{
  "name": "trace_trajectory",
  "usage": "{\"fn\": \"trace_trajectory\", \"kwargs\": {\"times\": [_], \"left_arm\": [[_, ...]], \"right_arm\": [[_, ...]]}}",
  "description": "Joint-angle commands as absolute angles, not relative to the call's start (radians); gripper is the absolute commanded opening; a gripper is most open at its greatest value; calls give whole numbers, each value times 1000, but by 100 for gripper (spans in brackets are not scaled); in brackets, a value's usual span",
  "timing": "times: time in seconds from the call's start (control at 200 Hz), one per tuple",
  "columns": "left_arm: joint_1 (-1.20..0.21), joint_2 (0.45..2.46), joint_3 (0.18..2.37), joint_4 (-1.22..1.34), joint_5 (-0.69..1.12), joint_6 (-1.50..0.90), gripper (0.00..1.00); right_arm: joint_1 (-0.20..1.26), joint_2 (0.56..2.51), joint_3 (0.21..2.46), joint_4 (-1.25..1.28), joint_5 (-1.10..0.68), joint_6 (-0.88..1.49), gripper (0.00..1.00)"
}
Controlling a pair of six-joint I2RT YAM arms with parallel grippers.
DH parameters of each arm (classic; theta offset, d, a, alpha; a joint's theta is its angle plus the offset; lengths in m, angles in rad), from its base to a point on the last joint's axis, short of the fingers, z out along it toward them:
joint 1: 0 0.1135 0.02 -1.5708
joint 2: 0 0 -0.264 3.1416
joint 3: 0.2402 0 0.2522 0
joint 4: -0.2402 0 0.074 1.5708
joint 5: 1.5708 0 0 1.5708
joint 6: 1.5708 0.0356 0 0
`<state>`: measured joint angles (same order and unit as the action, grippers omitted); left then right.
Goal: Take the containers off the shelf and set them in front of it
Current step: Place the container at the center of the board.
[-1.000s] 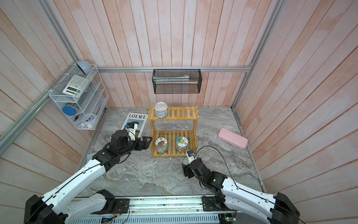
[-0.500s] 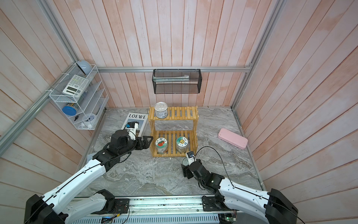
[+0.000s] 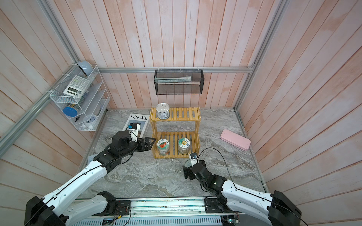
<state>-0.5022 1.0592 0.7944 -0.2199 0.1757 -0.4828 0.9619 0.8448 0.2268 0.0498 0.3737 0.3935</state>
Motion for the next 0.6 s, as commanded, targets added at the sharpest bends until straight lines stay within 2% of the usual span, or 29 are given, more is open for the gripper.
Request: {"fn": "trace_trajectory", "kwargs": {"times": [0.0,0.32,0.595], "left_arm": [[-498,1032,825,-249,173,-468,100],[-503,1052,1046,-436,144,-323,100],[-560,1197,1357,-623,34,-225,100]], "right_arm": [[968,813,227,16,412,417,98],[968,628,336,-190,428,409,98],[968,625,476,-338,398,411,98]]}}
